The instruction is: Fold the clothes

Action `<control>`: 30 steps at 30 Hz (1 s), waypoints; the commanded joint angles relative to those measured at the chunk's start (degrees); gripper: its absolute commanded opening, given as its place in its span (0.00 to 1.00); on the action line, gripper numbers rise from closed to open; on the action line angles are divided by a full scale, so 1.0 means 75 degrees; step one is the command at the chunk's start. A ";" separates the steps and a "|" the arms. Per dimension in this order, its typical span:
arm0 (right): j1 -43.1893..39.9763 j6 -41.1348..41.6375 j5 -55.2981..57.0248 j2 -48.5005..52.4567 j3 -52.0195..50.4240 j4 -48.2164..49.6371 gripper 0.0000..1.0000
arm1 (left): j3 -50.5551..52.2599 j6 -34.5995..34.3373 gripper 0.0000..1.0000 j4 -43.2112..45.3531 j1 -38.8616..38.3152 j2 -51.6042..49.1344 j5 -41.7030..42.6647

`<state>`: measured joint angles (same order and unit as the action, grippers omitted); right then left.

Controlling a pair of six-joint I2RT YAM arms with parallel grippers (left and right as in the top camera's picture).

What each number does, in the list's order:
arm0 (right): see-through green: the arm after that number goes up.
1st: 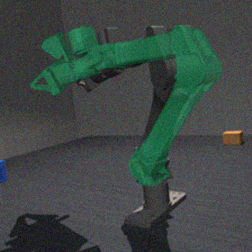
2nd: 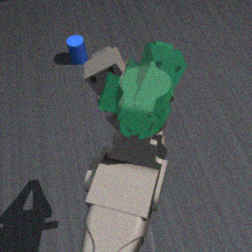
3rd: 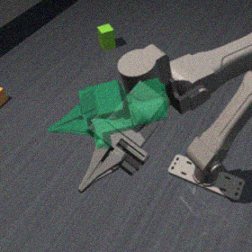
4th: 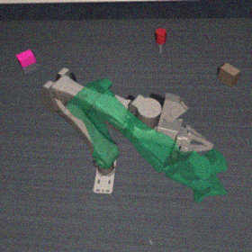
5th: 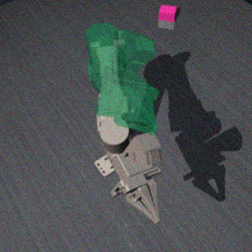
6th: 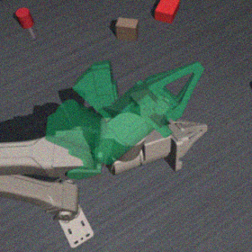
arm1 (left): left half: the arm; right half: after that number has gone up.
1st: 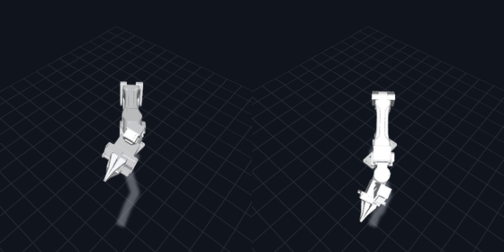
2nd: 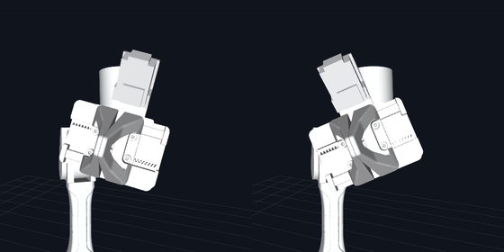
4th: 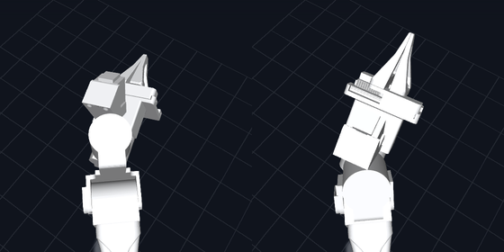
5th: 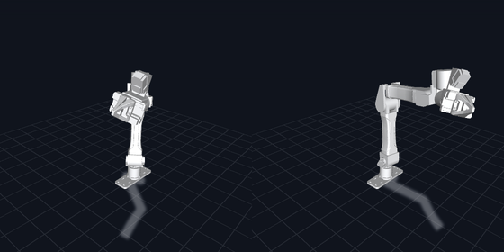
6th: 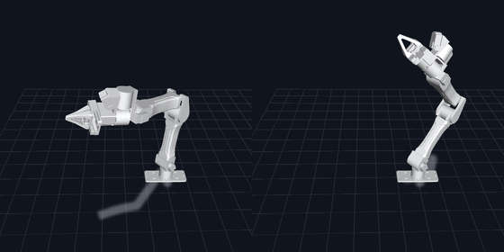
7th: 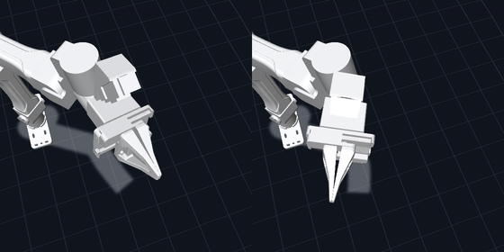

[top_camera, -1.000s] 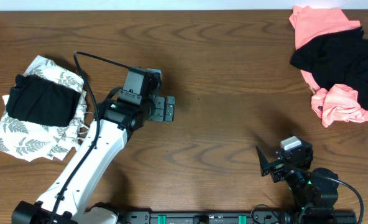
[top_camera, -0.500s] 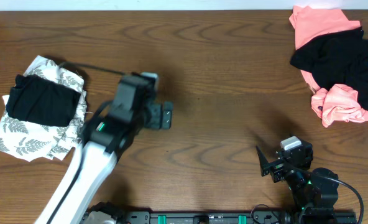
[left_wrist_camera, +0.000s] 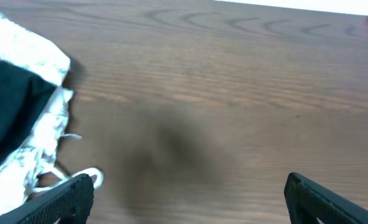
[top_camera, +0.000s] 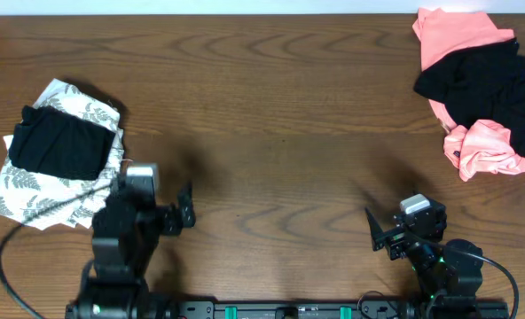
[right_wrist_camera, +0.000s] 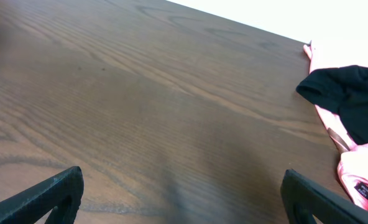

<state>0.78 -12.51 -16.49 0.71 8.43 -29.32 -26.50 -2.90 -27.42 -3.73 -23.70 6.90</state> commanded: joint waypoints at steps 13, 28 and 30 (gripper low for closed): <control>0.0070 0.0093 -0.0003 -0.0052 -0.0041 -0.0003 0.99 | 0.1437 0.0236 0.98 0.0166 0.0096 0.2320 0.0224; 0.0073 0.0093 -0.0003 -0.0052 -0.0041 -0.0003 0.99 | 0.2812 0.0239 0.98 0.1448 0.0093 0.3147 0.0221; 0.0070 0.0093 -0.0003 -0.0052 -0.0041 -0.0003 0.99 | 0.2856 0.0242 0.98 0.1480 0.0093 0.3147 0.0219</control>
<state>0.78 -12.51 -16.49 0.69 8.40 -29.30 -6.59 -1.58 -16.49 -3.40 -0.62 8.23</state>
